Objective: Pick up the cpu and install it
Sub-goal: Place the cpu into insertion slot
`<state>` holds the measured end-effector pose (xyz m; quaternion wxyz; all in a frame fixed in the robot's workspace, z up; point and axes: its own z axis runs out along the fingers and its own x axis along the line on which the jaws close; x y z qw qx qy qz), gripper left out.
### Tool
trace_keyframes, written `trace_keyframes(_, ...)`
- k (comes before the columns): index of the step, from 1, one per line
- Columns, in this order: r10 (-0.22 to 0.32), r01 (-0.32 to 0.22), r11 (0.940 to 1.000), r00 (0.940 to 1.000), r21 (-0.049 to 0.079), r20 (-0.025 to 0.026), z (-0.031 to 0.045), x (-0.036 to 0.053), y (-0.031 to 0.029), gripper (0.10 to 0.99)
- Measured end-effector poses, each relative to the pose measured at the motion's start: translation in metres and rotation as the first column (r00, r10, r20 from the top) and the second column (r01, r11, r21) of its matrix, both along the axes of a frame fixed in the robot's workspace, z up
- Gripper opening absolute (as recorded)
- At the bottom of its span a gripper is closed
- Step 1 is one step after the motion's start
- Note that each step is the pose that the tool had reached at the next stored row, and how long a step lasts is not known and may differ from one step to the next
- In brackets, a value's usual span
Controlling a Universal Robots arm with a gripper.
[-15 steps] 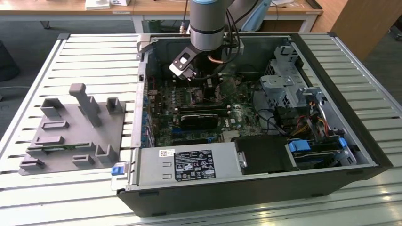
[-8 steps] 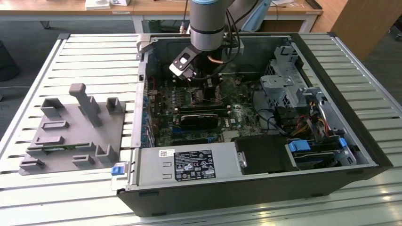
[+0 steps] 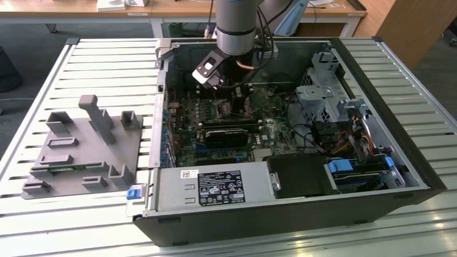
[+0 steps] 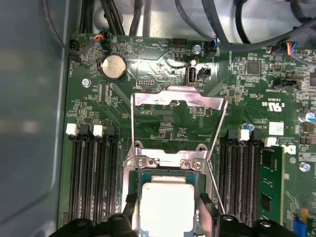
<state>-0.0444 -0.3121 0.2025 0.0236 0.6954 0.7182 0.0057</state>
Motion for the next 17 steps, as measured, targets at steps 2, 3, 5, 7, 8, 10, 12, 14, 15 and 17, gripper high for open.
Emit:
trace_keyframes(2,0.0,0.0,1.0,1.0,0.0,-0.0001,0.003,0.0,0.0,0.529)
trace_keyframes(3,0.0,0.0,1.0,1.0,0.0,-0.0001,0.0045,0.0,0.0,0.529)
trace_keyframes(5,0.0,0.0,1.0,1.0,0.0,-0.0001,0.0069,0.0,0.0,0.412)
trace_keyframes(7,0.0,0.0,1.0,1.0,0.0,-0.0001,0.008,0.0,0.0,0.353)
trace_keyframes(8,0.0,0.0,1.0,1.0,0.0,0.0,0.0082,0.0,0.0,0.294)
trace_keyframes(10,0.0,0.0,1.0,1.0,0.0,0.0,0.0087,0.0,0.0,0.235)
trace_keyframes(12,0.0,0.0,1.0,1.0,0.0,-0.0001,0.0094,0.0,0.0,0.118)
trace_keyframes(14,0.0,0.0,1.0,1.0,0.0,-0.0001,0.0103,0.0,0.0,0.106)
trace_keyframes(15,0.0,0.0,1.0,1.0,0.0,-0.0001,0.0108,0.0,0.0,0.106)
trace_keyframes(17,0.0,0.0,1.0,1.0,0.0,-0.0001,0.012,0.0,0.0,0.106)
